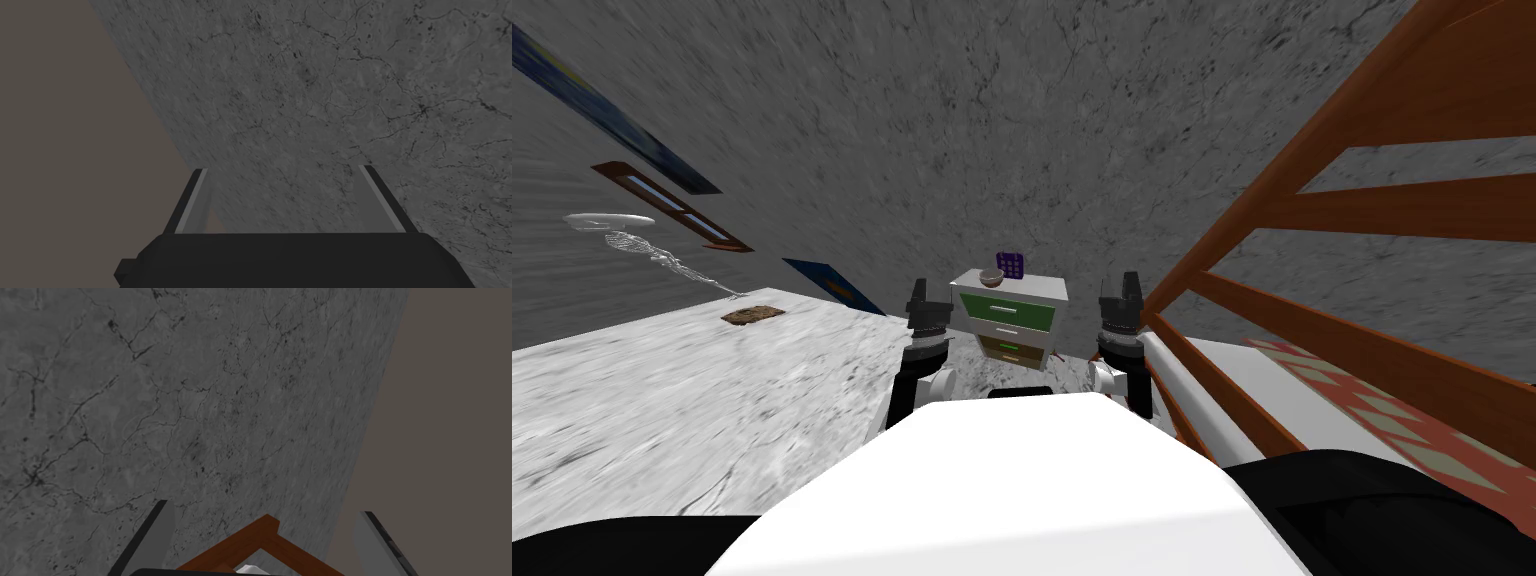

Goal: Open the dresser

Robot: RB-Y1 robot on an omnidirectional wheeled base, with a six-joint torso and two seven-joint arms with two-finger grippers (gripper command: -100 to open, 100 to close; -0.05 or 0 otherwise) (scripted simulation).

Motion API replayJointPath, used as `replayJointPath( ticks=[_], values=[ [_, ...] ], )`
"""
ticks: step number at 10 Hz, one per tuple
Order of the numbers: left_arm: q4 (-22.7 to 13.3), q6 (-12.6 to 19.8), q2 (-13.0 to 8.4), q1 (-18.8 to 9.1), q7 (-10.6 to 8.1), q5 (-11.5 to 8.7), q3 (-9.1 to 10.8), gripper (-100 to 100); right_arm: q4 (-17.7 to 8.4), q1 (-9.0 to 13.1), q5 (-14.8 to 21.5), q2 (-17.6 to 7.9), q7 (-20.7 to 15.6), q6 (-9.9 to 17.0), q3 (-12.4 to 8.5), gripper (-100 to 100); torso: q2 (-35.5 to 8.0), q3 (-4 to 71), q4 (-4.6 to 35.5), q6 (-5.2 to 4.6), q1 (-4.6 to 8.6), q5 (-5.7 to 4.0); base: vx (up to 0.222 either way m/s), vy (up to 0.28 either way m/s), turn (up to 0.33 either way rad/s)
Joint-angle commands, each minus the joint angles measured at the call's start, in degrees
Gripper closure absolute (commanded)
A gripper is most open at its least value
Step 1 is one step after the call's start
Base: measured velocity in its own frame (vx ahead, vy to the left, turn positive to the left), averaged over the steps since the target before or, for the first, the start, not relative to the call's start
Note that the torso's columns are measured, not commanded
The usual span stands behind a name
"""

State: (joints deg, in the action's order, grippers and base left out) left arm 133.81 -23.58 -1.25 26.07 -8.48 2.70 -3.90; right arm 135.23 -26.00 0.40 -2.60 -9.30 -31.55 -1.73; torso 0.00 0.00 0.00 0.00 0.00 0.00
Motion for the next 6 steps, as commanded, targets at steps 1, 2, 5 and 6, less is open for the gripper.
replayJointPath(
  ticks=[1,2,5,6],
  values=[
    [0.0,0.0,0.0,0.0,0.0,0.0,0.0,0,0.0,0.0,0.0,0.0,0.0,0.0,0.0,0,-2.3,4.7,2.3,0.0,0.0,0.0,0.0,0.0,0.0],
    [0.0,0.0,0.0,0.0,0.0,0.0,0.0,0,0.0,0.0,0.0,0.0,0.0,0.0,0.0,0,-6.0,12.0,6.0,0.0,0.0,0.0,0.0,0.0,0.0],
    [0.0,0.0,0.0,0.0,0.0,0.0,0.0,0,0.0,0.0,0.0,0.0,0.0,0.0,0.0,0,-18.5,36.9,18.5,0.0,0.0,0.0,0.0,0.0,0.0],
    [0.0,0.0,0.0,0.0,0.0,0.0,0.0,0,0.0,0.0,0.0,0.0,0.0,0.0,0.0,0,-22.7,45.4,22.7,0.0,0.0,0.0,0.0,0.0,0.0]
  ],
)
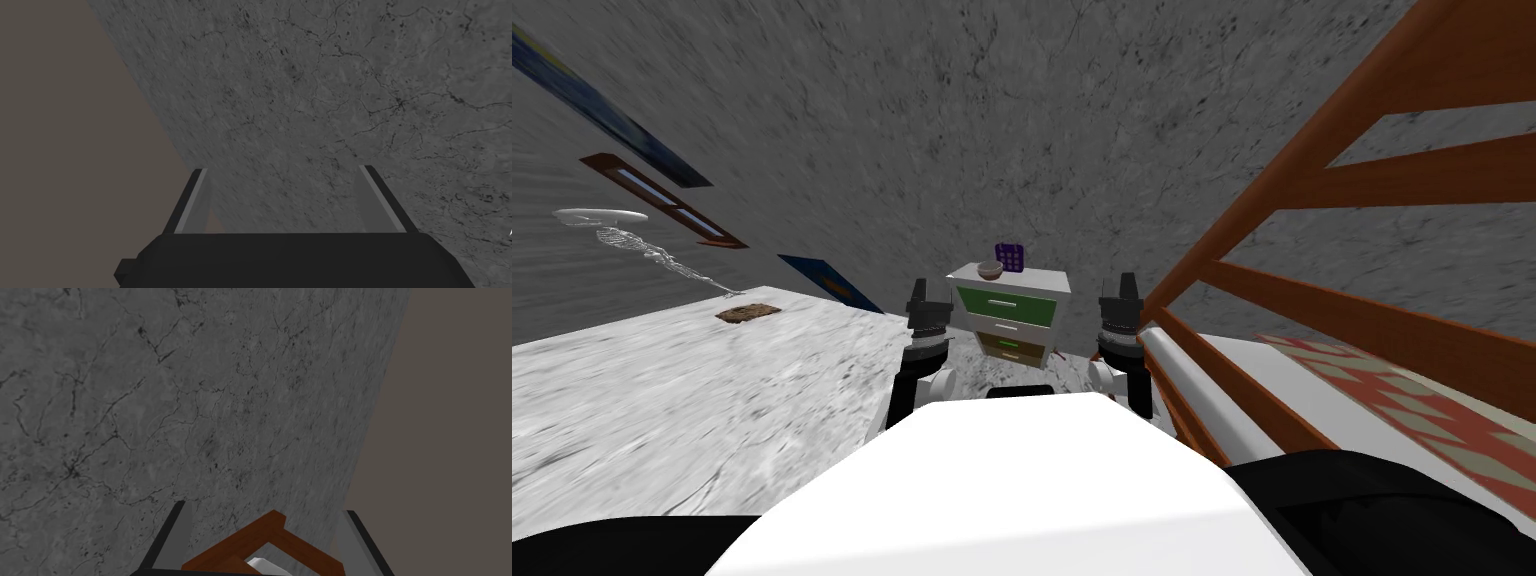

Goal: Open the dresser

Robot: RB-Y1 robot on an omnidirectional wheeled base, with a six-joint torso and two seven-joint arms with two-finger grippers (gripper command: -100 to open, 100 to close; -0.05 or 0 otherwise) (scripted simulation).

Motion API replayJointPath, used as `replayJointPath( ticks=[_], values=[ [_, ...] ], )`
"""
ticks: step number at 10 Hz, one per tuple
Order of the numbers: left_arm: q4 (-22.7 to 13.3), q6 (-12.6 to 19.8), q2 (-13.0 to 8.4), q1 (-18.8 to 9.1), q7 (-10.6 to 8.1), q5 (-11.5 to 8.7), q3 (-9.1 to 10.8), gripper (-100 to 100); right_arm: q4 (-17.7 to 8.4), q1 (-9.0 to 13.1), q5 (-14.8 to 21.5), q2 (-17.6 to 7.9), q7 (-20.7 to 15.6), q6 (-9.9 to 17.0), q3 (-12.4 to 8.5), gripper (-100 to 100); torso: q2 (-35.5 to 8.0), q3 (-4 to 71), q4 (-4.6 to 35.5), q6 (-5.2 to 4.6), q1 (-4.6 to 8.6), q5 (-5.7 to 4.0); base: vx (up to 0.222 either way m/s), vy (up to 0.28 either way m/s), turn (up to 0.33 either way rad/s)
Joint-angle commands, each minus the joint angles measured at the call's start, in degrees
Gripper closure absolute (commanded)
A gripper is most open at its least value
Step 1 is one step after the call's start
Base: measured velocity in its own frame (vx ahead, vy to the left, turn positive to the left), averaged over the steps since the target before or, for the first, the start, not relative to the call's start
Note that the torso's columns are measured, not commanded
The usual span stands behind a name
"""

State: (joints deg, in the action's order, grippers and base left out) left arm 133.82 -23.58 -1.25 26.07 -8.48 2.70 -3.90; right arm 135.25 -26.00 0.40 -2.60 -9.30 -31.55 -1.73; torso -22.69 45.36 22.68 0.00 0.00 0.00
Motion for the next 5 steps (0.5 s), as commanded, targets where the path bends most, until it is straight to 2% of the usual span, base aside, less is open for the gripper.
replayJointPath(
  ticks=[1,3,4,5],
  values=[
    [0.0,0.0,0.0,0.0,0.0,0.0,0.0,0,0.0,0.0,0.0,0.0,0.0,0.0,0.0,0,-4.2,8.5,4.2,0.0,0.0,0.0,0.0,0.0,0.0],
    [0.0,0.0,0.0,0.0,0.0,0.0,0.0,0,0.0,0.0,0.0,0.0,0.0,0.0,0.0,0,-12.7,25.4,12.7,0.0,0.0,0.0,0.0,0.0,0.0],
    [-0.2,0.9,-2.1,-0.2,-0.05,0.1,-0.17,-100,0.0,0.0,0.0,0.0,0.0,0.0,0.0,0,-16.9,33.8,16.9,0.0,0.0,0.0,0.012,0.006,-0.029],
    [-0.3,1.5,-2.9,-0.3,-0.08,0.1,-0.27,-100,0.0,0.0,0.0,0.0,0.0,0.0,0.0,0,-18.8,37.8,18.8,-0.01,-0.03,0.01,0.012,0.014,-0.044]
  ],
)
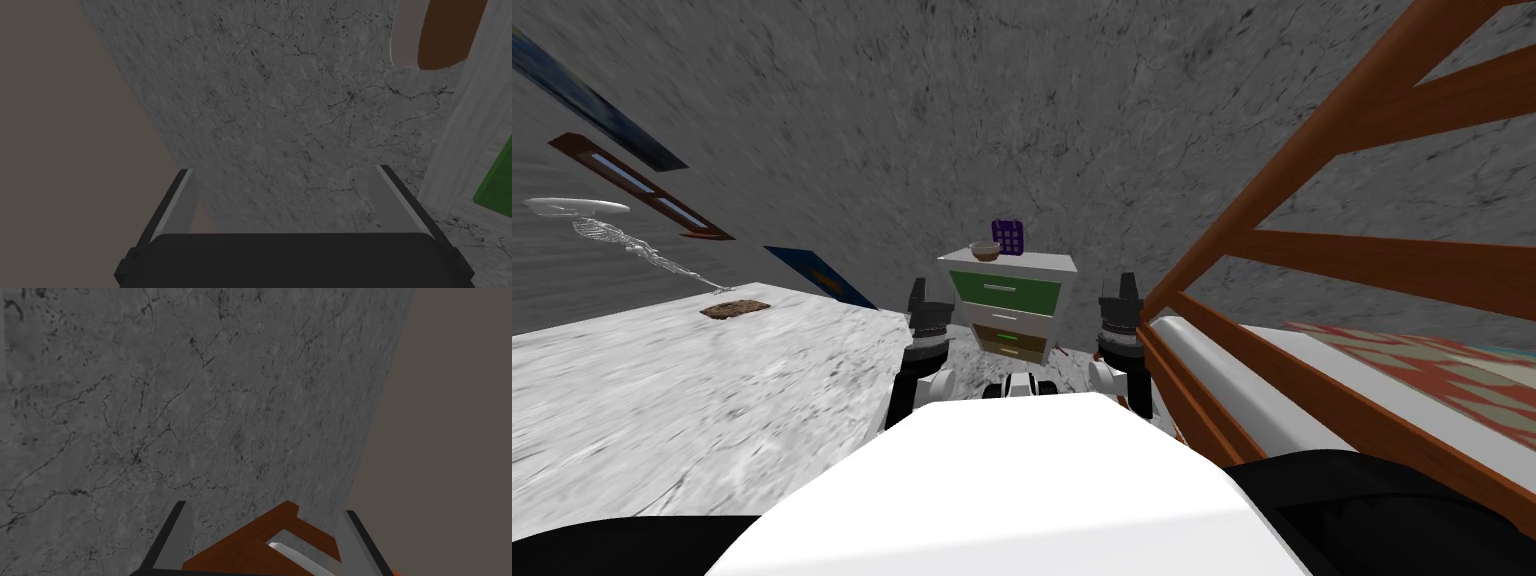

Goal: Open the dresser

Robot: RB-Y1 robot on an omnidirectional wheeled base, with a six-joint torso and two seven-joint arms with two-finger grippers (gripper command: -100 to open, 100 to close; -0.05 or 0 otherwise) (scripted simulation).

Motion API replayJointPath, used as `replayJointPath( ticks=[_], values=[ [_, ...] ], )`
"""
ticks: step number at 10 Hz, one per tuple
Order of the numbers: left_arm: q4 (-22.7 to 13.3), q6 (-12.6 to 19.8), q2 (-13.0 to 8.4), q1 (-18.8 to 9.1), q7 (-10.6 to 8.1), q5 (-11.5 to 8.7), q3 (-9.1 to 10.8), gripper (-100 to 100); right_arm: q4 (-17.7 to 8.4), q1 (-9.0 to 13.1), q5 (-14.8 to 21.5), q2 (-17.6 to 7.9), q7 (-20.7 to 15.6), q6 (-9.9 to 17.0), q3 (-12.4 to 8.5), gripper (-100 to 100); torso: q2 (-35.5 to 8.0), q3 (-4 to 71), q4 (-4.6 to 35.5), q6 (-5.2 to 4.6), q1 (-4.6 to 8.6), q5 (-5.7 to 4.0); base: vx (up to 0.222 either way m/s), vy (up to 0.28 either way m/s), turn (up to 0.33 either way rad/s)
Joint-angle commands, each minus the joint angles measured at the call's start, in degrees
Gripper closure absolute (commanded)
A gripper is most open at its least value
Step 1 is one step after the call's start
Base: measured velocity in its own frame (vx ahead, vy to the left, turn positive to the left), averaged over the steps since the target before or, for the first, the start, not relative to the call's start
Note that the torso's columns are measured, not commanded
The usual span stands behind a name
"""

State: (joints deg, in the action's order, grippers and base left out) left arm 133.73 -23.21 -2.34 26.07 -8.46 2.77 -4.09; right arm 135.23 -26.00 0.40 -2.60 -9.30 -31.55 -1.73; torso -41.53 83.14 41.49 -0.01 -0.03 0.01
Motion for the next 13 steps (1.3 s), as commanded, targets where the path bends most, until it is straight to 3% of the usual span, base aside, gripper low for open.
replayJointPath(
  ticks=[1,7,13],
  values=[
    [-0.5,2.6,-3.3,-0.6,-0.17,0.1,-0.32,-100,0.0,0.0,0.0,0.0,0.0,0.0,0.0,0,-0.5,1.1,0.6,0.0,-0.02,0.01,0.023,0.022,-0.055],
    [-1.7,8.0,-5.2,-1.6,-0.44,0.4,-1.26,-100,0.0,0.0,0.0,0.0,0.0,0.0,0.0,0,-0.8,1.4,0.8,0.01,0.04,-0.01,0.023,0.019,-0.048],
    [-3.5,15.5,-4.3,-3.0,-0.81,0.8,-2.55,-100,0.0,0.0,0.0,0.0,0.0,0.0,0.0,0,-0.8,1.4,0.8,0.01,0.03,-0.01,0.026,0.027,-0.059]
  ],
)
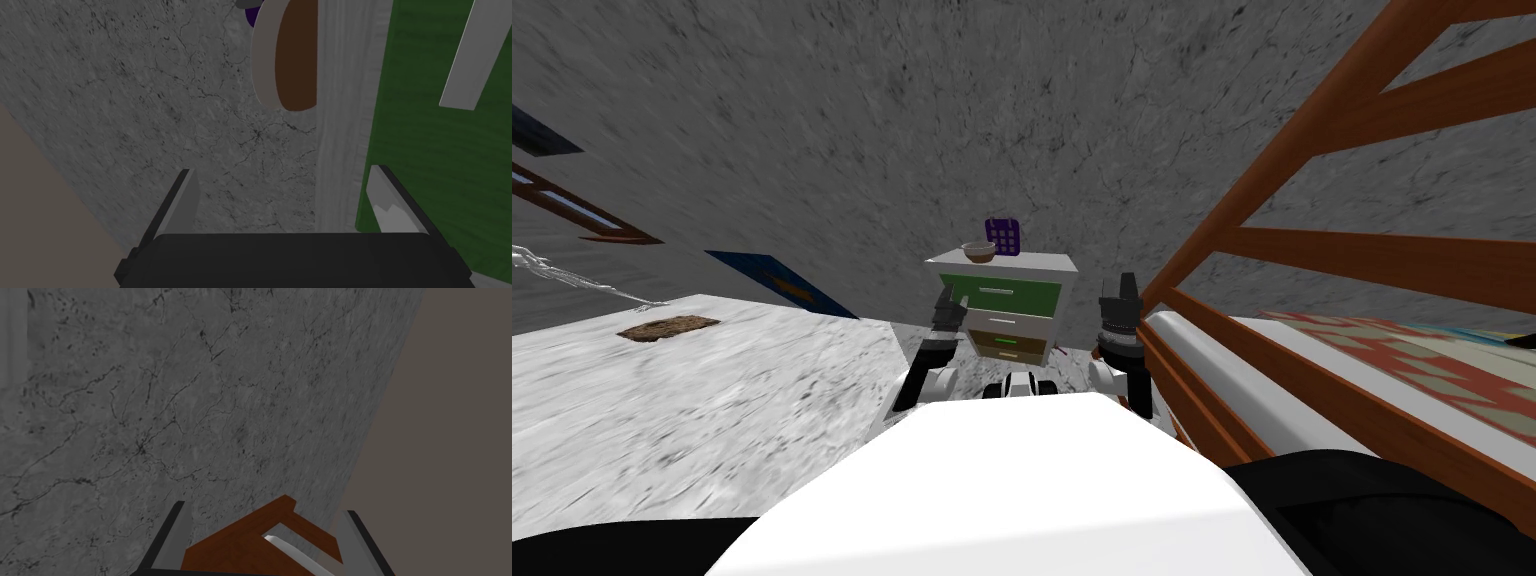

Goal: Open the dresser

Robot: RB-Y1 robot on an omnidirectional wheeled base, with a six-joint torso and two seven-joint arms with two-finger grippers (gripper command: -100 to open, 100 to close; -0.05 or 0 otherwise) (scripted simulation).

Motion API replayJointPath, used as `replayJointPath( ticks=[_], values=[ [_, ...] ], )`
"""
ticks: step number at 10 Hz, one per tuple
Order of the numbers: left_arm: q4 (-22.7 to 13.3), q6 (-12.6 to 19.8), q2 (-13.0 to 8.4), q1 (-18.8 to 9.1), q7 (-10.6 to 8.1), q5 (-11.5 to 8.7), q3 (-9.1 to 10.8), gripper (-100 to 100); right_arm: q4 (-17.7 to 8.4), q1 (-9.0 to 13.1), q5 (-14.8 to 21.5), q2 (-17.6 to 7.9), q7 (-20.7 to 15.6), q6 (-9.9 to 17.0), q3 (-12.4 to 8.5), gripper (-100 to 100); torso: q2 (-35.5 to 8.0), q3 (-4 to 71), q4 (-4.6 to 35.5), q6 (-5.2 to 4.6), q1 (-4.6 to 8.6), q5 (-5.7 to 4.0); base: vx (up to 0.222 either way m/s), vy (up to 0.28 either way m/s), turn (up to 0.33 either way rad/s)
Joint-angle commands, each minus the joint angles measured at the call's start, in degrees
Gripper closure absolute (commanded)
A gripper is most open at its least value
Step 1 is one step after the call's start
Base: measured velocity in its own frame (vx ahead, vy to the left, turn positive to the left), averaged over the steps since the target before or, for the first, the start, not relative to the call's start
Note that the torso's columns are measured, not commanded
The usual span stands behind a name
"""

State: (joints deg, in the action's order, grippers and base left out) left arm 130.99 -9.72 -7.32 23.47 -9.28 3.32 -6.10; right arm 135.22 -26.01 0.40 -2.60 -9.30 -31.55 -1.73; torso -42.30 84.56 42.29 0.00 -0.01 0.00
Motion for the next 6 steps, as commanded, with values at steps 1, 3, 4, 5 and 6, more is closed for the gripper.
replayJointPath(
  ticks=[1,3,4,5,6],
  values=[
    [-1.1,3.5,1.0,-0.7,-0.06,0.3,-0.8,-100,0.0,0.0,0.0,0.0,0.0,0.0,0.0,0,0.0,0.0,0.0,0.0,0.03,-0.01,0.036,0.029,-0.077],
    [-1.6,5.8,1.1,-1.1,-0.17,0.4,-1.19,-100,0.0,0.0,0.0,0.0,0.0,0.0,0.0,0,0.0,0.0,0.0,0.0,0.01,0.0,0.033,0.028,-0.065],
    [-2.0,7.4,1.0,-1.4,-0.24,0.5,-1.46,-100,0.0,0.0,0.0,0.0,0.0,0.0,0.0,0,0.0,0.0,0.0,0.0,0.01,-0.01,0.028,0.027,-0.059],
    [-2.2,8.3,0.9,-1.6,-0.28,0.6,-1.61,-100,0.0,0.0,0.0,0.0,0.0,0.0,0.0,0,0.0,0.0,0.0,0.0,0.01,0.0,0.027,0.025,-0.049],
    [-2.4,9.1,0.8,-1.7,-0.33,0.6,-1.76,-100,0.0,0.0,0.0,0.0,0.0,0.0,0.0,0,0.0,0.0,0.0,0.0,0.01,0.0,0.023,0.02,-0.051]
  ],
)
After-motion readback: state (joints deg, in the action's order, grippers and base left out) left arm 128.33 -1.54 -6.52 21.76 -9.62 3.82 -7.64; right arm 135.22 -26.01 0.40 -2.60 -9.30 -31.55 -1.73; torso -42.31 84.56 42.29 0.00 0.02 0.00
